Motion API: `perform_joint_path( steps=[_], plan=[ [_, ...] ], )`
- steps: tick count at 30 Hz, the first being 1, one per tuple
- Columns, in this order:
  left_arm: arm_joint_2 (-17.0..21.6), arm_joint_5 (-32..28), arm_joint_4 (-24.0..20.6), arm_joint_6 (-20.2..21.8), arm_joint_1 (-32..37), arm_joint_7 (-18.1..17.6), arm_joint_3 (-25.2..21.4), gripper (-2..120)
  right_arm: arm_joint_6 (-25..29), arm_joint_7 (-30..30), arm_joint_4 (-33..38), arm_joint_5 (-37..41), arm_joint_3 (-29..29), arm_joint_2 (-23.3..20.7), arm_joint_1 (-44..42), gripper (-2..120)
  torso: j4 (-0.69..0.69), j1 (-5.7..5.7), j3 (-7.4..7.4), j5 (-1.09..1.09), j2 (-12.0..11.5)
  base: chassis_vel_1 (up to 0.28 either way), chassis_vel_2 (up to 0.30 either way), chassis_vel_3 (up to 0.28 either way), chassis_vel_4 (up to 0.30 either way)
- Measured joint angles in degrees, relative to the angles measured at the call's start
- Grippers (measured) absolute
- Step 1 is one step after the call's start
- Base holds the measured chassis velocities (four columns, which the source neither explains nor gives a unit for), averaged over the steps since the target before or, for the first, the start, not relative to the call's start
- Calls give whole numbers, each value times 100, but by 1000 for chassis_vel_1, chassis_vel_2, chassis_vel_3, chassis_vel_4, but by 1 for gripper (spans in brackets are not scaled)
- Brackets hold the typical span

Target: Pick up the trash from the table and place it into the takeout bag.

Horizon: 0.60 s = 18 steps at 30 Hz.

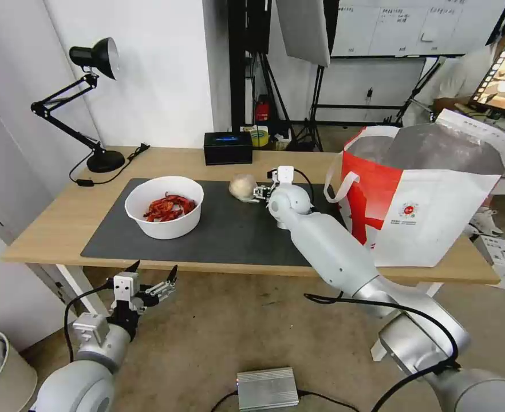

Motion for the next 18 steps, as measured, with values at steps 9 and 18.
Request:
perform_joint_path(
  steps=[9, 18],
  plan=[
    [-18, -1, 23, -8, -11, 2, 37, 100, -9, -94, -197, -14, 4, 16, 43, 100, 0, 0, 0, 0, 0, 0, 0, 0, 0],
    [-35, -1, 22, -22, 8, 2, 35, 100, -44, -155, -275, 43, 18, 25, 42, 95, 0, 0, 0, 0, 0, 0, 0, 0, 0]
  ],
)
